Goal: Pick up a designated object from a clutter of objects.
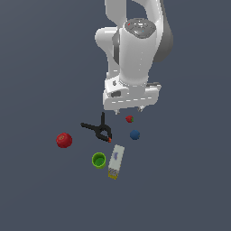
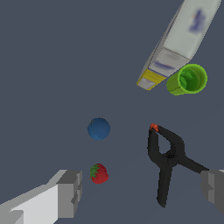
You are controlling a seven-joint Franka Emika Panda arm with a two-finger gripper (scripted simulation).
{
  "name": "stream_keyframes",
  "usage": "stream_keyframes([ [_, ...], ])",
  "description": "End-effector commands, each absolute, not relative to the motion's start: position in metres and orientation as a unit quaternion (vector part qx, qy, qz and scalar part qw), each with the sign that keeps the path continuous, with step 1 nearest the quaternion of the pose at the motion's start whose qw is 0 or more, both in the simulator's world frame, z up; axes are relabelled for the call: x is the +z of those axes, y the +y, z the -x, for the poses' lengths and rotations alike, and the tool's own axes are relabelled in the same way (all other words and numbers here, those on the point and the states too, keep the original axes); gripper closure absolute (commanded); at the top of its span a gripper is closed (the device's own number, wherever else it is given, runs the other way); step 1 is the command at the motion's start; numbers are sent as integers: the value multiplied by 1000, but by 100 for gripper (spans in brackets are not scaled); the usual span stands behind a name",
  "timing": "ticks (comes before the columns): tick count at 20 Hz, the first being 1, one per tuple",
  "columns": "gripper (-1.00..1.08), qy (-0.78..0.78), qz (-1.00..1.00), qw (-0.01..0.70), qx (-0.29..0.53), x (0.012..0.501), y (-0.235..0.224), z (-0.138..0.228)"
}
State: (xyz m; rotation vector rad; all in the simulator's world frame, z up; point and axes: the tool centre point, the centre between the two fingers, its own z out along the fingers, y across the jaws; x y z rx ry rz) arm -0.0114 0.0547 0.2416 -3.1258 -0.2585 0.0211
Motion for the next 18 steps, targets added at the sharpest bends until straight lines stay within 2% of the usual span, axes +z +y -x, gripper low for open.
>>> stream_keyframes([
  [1, -92, -99, 995, 1, 6, 221, 59, 19],
  [12, -92, -181, 983, -4, 3, 132, 79, 72],
  [18, -92, -219, 976, -3, 1, 98, 86, 103],
])
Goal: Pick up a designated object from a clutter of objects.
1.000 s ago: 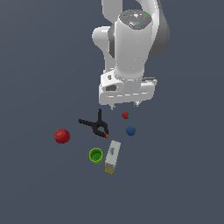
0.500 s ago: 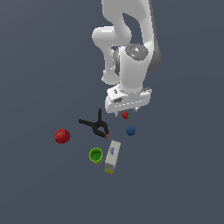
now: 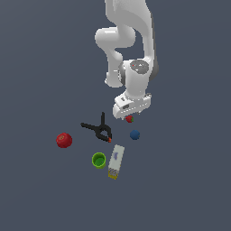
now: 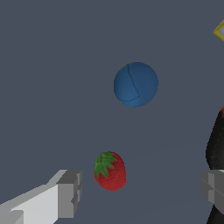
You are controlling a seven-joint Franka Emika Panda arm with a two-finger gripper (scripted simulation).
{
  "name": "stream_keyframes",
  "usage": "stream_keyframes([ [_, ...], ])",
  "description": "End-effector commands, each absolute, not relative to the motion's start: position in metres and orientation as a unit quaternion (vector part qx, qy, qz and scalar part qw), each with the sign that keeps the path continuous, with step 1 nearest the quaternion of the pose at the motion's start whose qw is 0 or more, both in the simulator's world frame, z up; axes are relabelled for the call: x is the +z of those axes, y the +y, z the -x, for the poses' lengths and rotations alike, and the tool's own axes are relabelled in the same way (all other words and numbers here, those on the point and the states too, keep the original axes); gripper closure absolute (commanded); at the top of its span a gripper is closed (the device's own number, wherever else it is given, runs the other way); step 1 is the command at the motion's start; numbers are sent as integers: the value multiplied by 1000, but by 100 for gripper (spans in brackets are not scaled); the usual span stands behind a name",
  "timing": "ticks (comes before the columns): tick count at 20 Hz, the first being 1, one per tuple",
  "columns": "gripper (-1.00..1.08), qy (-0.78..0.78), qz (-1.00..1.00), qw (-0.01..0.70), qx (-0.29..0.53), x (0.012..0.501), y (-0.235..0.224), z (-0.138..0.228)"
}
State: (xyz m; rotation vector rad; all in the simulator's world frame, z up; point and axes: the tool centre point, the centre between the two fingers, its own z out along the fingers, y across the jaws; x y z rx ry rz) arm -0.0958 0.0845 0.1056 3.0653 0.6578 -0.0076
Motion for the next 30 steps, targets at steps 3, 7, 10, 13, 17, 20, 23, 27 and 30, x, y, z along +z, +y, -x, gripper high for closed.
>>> stream_keyframes([
  [3, -92, 232, -973, 2, -1, 87, 89, 115],
  [7, -92, 245, -970, 1, 0, 78, 91, 127],
  [10, -92, 250, -968, 0, 0, 74, 92, 132],
  [13, -92, 252, -968, 0, 0, 73, 92, 134],
  [17, -92, 251, -968, 0, 0, 71, 92, 133],
  [20, -92, 251, -968, 0, 0, 65, 92, 134],
  [23, -92, 251, -968, 0, 0, 56, 92, 134],
  [27, -92, 252, -968, 0, 0, 39, 92, 134],
  [30, -92, 252, -968, 0, 0, 29, 92, 135],
])
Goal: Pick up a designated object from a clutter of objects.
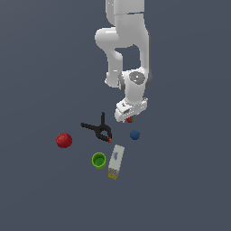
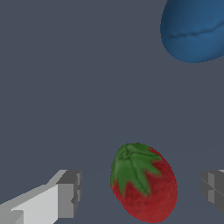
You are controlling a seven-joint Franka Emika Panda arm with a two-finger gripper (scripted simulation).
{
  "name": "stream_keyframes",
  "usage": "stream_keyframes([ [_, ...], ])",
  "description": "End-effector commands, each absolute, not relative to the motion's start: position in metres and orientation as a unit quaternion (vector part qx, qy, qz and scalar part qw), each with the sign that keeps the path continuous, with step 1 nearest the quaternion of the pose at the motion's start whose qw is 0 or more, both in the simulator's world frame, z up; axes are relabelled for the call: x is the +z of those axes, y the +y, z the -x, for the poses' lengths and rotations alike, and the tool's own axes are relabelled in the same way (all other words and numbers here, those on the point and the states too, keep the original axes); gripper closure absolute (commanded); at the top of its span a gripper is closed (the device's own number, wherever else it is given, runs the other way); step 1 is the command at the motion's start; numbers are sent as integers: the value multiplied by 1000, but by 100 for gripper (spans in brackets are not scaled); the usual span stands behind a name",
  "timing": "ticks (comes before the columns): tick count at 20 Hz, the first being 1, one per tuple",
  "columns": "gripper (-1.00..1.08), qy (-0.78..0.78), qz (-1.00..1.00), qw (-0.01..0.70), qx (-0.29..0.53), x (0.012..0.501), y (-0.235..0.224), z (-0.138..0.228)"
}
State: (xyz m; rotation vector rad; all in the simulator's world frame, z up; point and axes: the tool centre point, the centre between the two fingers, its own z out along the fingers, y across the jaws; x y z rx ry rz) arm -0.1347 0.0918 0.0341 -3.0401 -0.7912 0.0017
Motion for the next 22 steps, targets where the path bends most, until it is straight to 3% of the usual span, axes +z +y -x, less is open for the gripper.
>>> stream_keyframes([
  [1, -92, -252, 968, 0, 0, 27, 92, 135],
  [7, -92, -252, 968, 0, 0, 23, 92, 134],
  [8, 108, -252, 968, 0, 0, 23, 92, 134],
  [22, 108, -252, 968, 0, 0, 26, 90, 132],
])
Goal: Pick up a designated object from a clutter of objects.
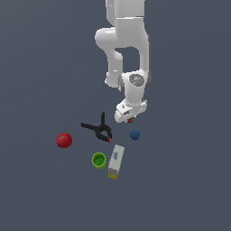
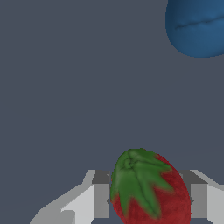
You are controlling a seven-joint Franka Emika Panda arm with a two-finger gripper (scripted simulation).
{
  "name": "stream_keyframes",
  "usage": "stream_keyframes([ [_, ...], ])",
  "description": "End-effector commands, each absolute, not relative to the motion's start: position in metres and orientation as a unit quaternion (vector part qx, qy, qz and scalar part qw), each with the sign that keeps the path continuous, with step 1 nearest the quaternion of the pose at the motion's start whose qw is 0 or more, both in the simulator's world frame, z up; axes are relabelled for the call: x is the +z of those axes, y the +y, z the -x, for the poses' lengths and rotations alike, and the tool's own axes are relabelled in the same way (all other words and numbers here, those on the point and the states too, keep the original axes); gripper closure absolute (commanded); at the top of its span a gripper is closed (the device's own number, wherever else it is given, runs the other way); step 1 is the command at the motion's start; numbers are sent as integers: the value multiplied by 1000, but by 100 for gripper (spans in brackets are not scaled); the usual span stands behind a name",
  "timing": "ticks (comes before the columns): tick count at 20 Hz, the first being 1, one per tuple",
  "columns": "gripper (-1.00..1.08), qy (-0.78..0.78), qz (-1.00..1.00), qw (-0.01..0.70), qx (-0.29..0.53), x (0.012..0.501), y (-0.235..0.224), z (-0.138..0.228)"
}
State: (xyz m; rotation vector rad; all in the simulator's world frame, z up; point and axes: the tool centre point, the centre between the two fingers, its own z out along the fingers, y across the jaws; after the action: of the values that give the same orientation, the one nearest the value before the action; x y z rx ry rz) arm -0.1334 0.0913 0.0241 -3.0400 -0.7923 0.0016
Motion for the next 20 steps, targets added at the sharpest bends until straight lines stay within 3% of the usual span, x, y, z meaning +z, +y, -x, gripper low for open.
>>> stream_keyframes([
  [1, 108, -252, 968, 0, 0, 28, 90, 131],
  [10, 108, -252, 968, 0, 0, 61, 74, 112],
  [20, 108, -253, 968, 2, 0, 133, 42, 71],
])
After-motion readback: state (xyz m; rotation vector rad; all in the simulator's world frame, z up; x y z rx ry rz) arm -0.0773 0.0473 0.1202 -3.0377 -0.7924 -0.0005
